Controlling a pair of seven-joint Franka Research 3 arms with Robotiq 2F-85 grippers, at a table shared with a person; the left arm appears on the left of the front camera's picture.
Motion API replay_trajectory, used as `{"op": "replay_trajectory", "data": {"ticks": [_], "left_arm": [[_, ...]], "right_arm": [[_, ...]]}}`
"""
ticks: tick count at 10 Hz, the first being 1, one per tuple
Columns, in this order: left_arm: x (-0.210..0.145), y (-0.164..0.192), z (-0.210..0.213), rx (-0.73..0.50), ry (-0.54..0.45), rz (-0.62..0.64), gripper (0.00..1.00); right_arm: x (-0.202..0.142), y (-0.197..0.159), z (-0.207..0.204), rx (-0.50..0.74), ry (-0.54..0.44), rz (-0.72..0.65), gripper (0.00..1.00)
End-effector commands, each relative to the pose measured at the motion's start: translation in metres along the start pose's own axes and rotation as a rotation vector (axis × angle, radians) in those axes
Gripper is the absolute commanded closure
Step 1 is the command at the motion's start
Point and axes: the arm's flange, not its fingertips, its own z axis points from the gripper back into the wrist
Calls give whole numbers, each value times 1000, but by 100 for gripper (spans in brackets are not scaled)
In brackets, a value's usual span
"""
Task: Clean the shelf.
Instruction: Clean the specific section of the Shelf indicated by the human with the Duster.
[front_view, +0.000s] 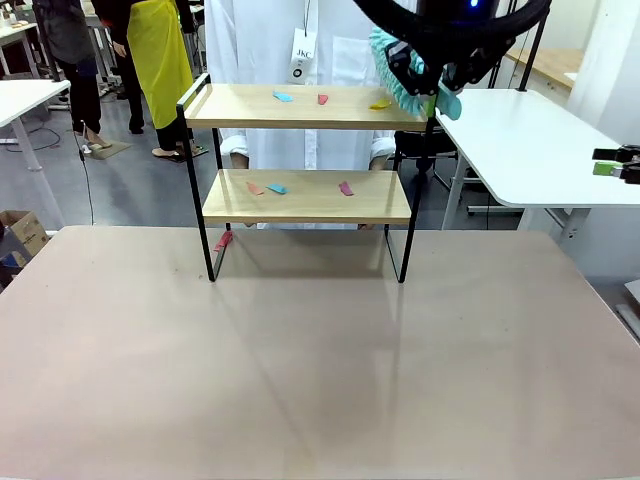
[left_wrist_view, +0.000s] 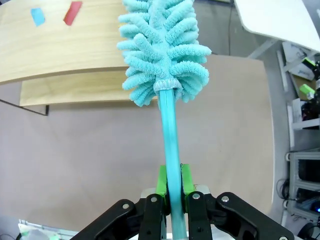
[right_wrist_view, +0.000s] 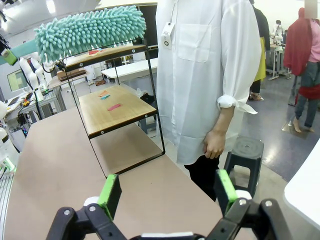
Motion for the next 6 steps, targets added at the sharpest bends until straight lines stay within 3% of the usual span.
{"op": "replay_trajectory", "data": {"ticks": [1,5,6], "left_arm": [[4,-7,-3,7,15,15,87],[11,-4,-11,13,120,-28,87],[-1,-1,-19,15,47,-2,87]], "right_arm": [[2,2,-2,2,-3,3,0],[2,2,-2,2,-3,3,0],[2,2,-2,2,-3,3,0]]}}
